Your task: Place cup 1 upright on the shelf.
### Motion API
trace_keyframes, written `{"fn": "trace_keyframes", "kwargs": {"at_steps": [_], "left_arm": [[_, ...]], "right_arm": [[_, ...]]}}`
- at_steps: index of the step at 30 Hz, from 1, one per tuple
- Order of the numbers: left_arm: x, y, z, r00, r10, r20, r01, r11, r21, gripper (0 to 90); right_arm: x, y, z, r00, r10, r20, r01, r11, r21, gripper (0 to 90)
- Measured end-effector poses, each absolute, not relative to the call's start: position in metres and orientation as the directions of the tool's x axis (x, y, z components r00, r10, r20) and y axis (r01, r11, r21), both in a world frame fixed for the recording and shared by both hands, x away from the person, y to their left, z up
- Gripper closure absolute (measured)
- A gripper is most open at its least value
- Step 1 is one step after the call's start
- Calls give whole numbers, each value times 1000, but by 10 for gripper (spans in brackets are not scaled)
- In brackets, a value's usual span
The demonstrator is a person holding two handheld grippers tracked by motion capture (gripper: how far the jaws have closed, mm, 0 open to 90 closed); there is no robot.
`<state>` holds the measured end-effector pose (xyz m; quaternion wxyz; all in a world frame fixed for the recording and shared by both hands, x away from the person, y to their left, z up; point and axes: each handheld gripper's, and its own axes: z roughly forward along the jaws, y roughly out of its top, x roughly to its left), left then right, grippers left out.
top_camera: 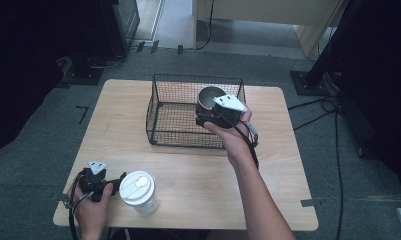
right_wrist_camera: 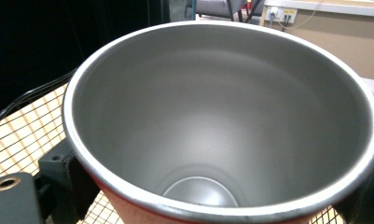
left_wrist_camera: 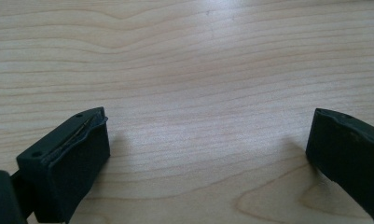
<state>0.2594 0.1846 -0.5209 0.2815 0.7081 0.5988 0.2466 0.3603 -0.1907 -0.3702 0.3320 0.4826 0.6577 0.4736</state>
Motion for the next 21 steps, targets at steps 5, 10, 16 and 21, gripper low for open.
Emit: {"fn": "trace_keyframes", "kwargs": {"at_steps": [5, 10, 16, 21], "left_arm": [[259, 185, -521, 161, 987, 12, 708, -124, 695, 0], [259, 184, -521, 160, 987, 11, 708, -122, 695, 0], [259, 185, -521, 161, 987, 11, 709, -124, 694, 0], [259, 185, -521, 162, 987, 12, 709, -124, 694, 0]], "right_arm": [[370, -191, -375, -290, 957, 15, 324, 84, 942, 74], [379, -190, -381, -281, 960, 11, 329, 85, 941, 74], [391, -192, -388, -241, 970, 18, 354, 71, 933, 74], [399, -195, -393, -221, 974, 43, 374, 44, 927, 74]]}}
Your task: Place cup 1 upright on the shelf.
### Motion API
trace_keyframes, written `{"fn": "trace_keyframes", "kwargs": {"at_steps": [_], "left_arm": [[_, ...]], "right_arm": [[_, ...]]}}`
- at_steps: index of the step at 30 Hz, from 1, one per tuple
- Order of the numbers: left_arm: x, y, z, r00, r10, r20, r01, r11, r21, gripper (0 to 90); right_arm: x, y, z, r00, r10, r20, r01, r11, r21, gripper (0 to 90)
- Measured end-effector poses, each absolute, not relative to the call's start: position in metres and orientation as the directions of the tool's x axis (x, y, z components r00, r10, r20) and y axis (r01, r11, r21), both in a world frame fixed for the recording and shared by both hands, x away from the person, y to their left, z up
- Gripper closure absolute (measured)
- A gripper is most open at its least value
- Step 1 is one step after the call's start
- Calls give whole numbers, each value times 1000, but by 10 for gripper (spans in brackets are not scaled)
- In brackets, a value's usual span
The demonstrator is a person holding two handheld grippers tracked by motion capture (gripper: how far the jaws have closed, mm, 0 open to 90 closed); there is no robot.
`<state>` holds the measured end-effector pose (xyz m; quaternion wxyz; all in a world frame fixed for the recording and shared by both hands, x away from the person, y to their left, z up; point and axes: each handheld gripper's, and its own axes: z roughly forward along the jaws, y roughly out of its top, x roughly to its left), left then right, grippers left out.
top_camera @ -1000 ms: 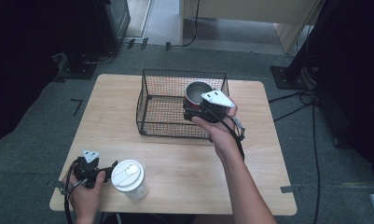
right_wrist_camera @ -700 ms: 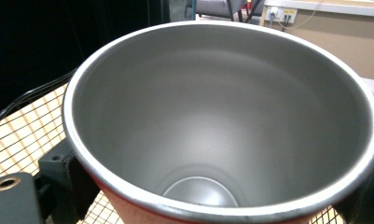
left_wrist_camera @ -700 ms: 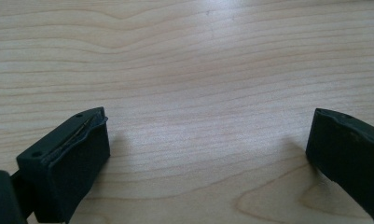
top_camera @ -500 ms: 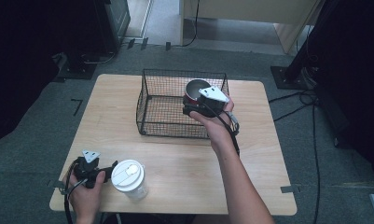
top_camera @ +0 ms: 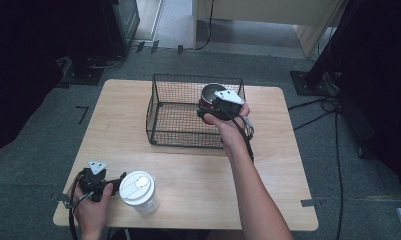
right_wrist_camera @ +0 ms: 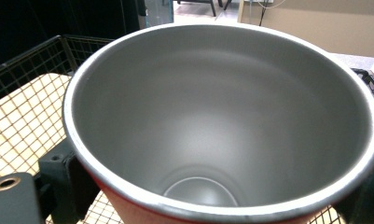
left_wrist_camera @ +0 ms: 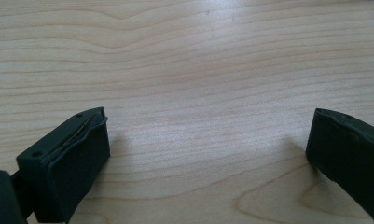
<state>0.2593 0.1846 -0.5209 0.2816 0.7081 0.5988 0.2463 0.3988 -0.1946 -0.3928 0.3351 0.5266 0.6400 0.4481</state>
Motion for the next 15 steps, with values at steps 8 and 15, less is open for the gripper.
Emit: {"fn": "trace_keyframes", "kwargs": {"at_steps": [8, 15], "left_arm": [[259, 185, -521, 162, 987, 12, 710, -125, 693, 0], [259, 185, -521, 162, 987, 12, 710, -125, 693, 0]], "right_arm": [[413, -195, -400, -164, 986, 41, 386, 26, 922, 74], [426, -197, -407, -126, 992, 9, 369, 38, 929, 74]]}}
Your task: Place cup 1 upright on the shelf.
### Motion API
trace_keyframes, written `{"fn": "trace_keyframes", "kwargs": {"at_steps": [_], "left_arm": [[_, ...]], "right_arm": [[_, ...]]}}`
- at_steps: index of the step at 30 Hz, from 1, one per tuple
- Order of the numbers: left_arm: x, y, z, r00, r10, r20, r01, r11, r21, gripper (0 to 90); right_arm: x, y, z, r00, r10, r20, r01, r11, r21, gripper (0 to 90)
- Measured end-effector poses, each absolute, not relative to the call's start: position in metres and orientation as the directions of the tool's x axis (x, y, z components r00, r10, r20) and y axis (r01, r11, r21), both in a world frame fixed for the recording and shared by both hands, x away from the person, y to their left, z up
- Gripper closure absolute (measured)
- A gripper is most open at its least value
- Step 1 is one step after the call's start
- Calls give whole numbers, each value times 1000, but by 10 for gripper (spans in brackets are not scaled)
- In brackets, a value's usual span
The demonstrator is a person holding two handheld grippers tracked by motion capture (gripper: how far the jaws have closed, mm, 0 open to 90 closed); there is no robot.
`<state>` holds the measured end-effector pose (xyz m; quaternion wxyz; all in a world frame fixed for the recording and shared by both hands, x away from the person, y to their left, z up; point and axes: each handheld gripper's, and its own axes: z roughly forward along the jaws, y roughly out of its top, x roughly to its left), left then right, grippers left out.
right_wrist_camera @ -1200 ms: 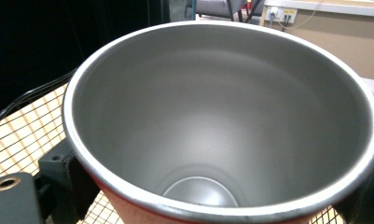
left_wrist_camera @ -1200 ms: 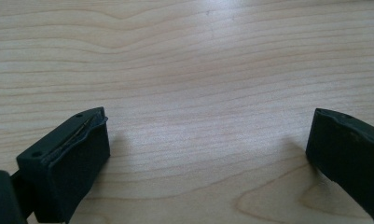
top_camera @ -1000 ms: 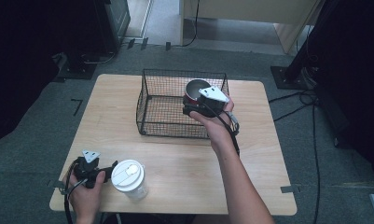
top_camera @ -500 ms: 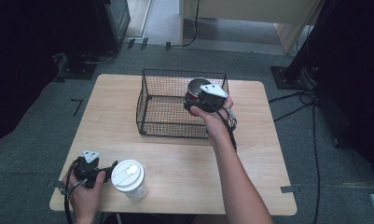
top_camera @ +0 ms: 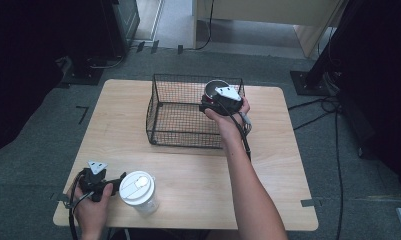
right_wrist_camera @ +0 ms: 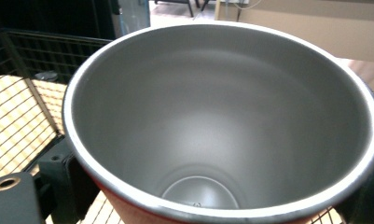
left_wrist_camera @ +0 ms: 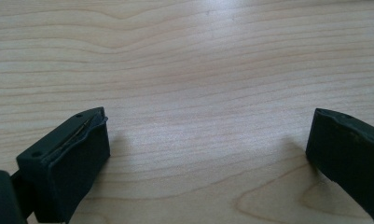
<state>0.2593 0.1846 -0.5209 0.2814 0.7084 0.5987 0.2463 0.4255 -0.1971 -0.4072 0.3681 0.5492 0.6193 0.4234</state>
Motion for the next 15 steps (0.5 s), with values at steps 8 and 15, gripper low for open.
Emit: {"fn": "trace_keyframes", "kwargs": {"at_steps": [8, 15], "left_arm": [[259, 185, -521, 163, 987, 13, 710, -127, 692, 0], [259, 185, -521, 162, 987, 12, 709, -125, 694, 0]], "right_arm": [[437, -198, -415, -103, 994, 41, 397, 3, 918, 73], [447, -199, -419, -74, 995, 69, 417, -32, 908, 73]]}}
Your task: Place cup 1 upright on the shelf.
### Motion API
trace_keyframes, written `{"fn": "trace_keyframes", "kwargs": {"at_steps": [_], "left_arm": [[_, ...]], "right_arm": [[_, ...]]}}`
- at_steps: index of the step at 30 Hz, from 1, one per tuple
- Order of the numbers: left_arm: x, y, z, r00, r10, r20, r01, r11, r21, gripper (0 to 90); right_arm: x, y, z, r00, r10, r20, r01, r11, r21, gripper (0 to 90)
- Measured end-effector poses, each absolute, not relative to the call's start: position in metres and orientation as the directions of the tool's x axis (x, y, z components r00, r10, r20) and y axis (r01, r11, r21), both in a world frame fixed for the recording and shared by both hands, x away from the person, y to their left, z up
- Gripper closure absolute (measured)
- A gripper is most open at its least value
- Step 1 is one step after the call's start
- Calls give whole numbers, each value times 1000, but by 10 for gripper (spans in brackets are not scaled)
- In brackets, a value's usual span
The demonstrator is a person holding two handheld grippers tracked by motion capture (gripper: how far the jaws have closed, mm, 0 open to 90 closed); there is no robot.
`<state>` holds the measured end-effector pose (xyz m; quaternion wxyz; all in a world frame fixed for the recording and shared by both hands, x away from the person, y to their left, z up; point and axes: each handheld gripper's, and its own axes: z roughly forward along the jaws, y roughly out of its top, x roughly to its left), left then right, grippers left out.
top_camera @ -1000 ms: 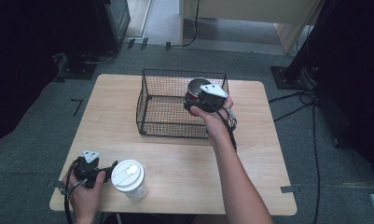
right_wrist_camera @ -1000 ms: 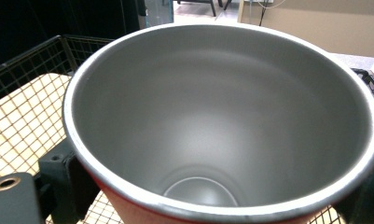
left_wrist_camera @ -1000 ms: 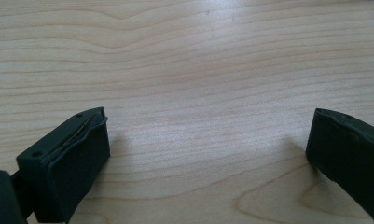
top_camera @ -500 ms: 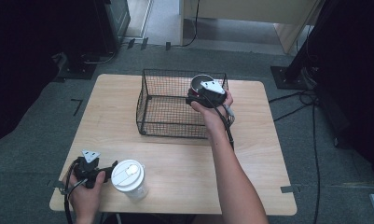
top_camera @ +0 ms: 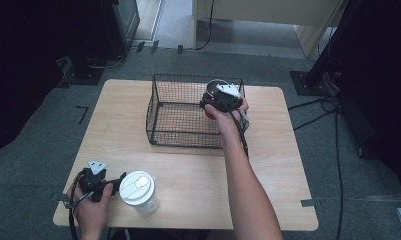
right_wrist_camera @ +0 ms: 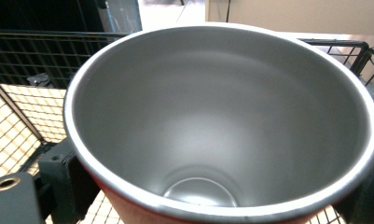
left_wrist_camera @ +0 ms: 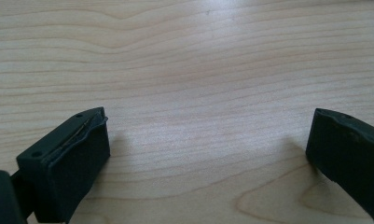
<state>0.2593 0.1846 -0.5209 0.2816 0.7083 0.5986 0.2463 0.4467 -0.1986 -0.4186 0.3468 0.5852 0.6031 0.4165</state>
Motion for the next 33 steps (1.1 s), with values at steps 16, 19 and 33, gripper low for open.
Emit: {"fn": "trace_keyframes", "kwargs": {"at_steps": [16, 19, 33], "left_arm": [[259, 185, -521, 162, 987, 12, 709, -125, 694, 0], [259, 185, -521, 162, 987, 11, 709, -125, 694, 0], [259, 185, -521, 162, 987, 12, 709, -125, 694, 0]], "right_arm": [[466, -190, -443, -86, 996, 13, 466, 29, 884, 70], [466, -188, -446, -90, 996, 19, 470, 26, 882, 70], [463, -186, -442, -105, 993, 44, 468, 10, 884, 21]]}}
